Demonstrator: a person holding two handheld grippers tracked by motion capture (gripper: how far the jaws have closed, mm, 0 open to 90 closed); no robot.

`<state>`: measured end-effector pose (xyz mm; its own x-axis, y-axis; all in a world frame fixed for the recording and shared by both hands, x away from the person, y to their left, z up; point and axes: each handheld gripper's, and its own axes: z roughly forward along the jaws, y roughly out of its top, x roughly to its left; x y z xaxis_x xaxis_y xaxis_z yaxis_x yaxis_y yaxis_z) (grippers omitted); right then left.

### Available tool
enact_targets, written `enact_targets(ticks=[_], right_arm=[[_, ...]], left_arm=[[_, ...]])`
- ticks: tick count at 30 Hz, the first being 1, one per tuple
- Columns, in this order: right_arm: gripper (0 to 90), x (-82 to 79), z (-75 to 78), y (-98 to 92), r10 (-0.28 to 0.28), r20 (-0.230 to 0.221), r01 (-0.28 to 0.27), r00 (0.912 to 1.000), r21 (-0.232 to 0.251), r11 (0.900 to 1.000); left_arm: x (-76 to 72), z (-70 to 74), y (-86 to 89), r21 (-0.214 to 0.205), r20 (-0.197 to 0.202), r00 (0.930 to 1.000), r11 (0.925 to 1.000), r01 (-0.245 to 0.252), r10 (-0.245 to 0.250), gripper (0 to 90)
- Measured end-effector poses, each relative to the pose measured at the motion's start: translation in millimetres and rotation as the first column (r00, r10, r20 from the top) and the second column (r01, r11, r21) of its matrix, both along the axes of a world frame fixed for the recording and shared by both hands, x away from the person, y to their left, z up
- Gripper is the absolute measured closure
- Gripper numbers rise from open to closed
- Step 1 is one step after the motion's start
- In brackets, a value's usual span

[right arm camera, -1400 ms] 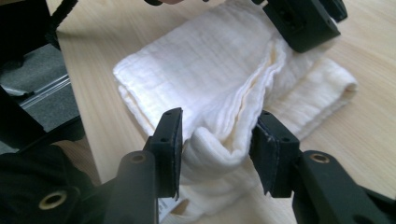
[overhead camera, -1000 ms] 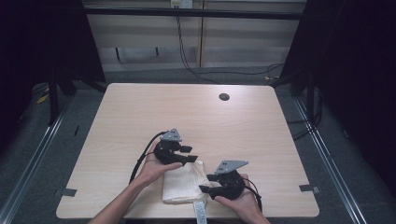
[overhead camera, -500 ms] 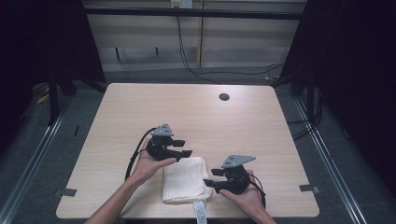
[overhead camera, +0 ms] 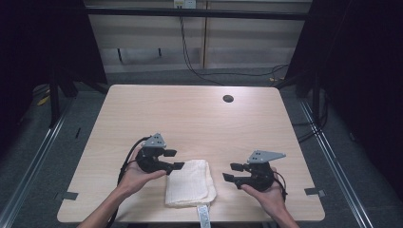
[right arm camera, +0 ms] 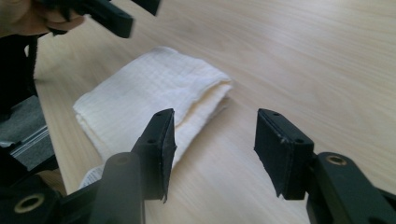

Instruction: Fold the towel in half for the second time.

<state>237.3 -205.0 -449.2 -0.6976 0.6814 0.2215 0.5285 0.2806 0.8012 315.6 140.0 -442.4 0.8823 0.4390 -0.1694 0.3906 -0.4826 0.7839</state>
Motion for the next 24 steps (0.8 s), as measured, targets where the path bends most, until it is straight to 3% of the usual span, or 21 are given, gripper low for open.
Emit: enact_targets(ticks=[5, 8, 10, 12, 15, 18, 22, 23, 24], right_arm=[[46.8, 1.5, 11.0, -14.9, -0.033, 0.014, 0.033, 0.9993, 0.012, 0.9994], [46.5, 0.3, 14.8, -27.4, -0.063, 0.035, 0.063, 0.9974, 0.011, 0.9980], [46.3, 0.4, 13.6, -32.3, -0.076, 0.034, 0.076, 0.9966, -0.008, 0.9971], [46.4, -0.3, 12.2, -37.4, -0.100, 0.027, 0.101, 0.9946, -0.042, 0.9940], [46.0, -3.1, 9.9, -47.0, -0.120, 0.021, 0.121, 0.9925, -0.049, 0.9914], [44.9, -6.4, 5.4, -55.5, -0.145, 0.028, 0.147, 0.9890, -0.062, 0.9872], [42.4, -10.7, -4.2, -68.3, -0.183, 0.025, 0.184, 0.9827, -0.053, 0.9815], [41.2, -11.4, -6.4, -71.2, -0.193, 0.026, 0.194, 0.9809, -0.052, 0.9797], [41.2, -11.4, -6.4, -71.2, -0.193, 0.026, 0.194, 0.9809, -0.052, 0.9797]], left_arm=[[-7.4, 10.0, 18.1, -0.019, 0.015, 0.9994, 0.9994, -0.031, 0.031, 37.7], [-13.5, 6.6, 31.6, 0.007, 0.024, 0.9976, 0.9979, -0.065, 0.065, 38.4], [-14.8, 4.2, 35.0, 0.018, 0.020, 0.9972, 0.9973, -0.072, 0.072, 37.6], [-17.3, -4.9, 43.7, 0.044, -0.010, 0.9960, 0.9951, -0.088, 0.089, 35.6], [-19.9, -11.0, 52.4, 0.045, -0.027, 0.9943, 0.9938, -0.101, 0.103, 33.5], [-24.9, -12.7, 61.2, 0.058, -0.019, 0.9910, 0.9896, -0.131, 0.133, 31.7], [-33.0, -16.7, 70.9, 0.063, -0.004, 0.9906, 0.9887, -0.136, 0.137, 28.2], [-38.0, -20.2, 78.0, 0.065, -0.006, 0.9862, 0.9842, -0.165, 0.166, 28.2], [-38.0, -20.2, 78.0, 0.065, -0.006, 0.9862, 0.9842, -0.165, 0.166, 28.0]])
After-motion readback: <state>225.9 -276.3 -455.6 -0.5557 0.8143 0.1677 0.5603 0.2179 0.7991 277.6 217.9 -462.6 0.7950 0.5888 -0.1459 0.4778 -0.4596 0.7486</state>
